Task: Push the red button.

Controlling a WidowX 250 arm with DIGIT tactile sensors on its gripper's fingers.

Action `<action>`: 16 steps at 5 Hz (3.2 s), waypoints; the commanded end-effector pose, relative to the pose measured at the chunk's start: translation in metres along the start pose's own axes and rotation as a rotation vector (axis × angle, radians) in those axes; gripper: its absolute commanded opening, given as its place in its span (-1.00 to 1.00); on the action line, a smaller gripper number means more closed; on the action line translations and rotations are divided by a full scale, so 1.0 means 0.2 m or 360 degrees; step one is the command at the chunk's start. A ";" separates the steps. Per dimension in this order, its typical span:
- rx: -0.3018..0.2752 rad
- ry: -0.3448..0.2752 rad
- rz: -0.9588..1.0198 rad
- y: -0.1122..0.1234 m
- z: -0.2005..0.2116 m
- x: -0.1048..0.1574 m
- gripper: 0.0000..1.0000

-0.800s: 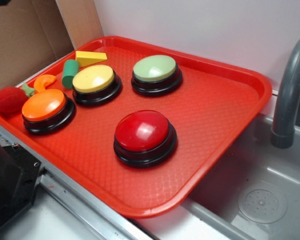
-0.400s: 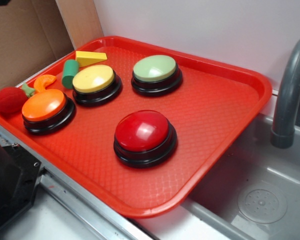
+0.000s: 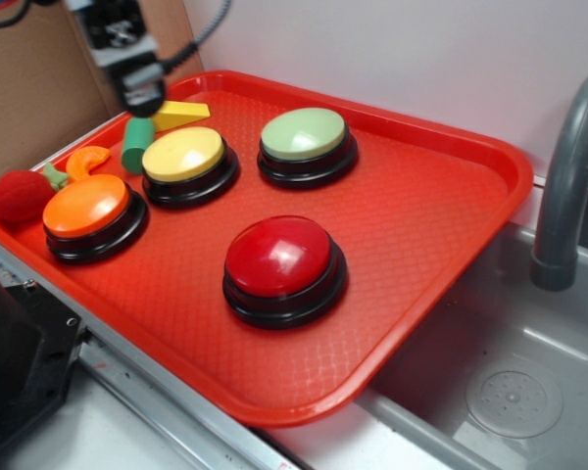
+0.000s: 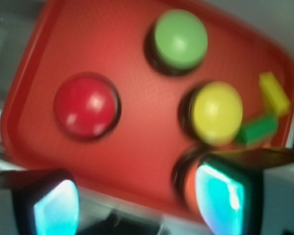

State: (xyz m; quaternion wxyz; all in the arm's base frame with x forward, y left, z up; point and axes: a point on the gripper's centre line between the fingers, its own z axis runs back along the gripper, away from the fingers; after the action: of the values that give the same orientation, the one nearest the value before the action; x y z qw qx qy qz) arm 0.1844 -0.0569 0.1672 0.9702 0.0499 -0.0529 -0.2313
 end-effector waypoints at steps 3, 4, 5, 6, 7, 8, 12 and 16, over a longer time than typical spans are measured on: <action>-0.0317 -0.0097 -0.0710 -0.34 -0.47 0.21 1.00; -0.0271 -0.0050 -0.0746 -0.39 -0.53 0.25 1.00; -0.0155 -0.0020 -0.0764 -0.41 -0.55 0.24 1.00; -0.0081 0.0006 -0.0762 -0.41 -0.49 0.23 1.00; -0.0031 -0.0042 -0.0734 -0.39 -0.36 0.23 1.00; 0.0021 -0.0053 -0.0632 -0.38 -0.26 0.20 1.00; -0.0064 0.0005 -0.0350 -0.35 -0.20 0.15 1.00; -0.0145 0.0039 -0.0161 -0.30 -0.12 0.12 1.00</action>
State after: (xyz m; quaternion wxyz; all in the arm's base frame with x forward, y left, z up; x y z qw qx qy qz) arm 0.1834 -0.1070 0.1210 0.9591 0.0214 0.0011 -0.2824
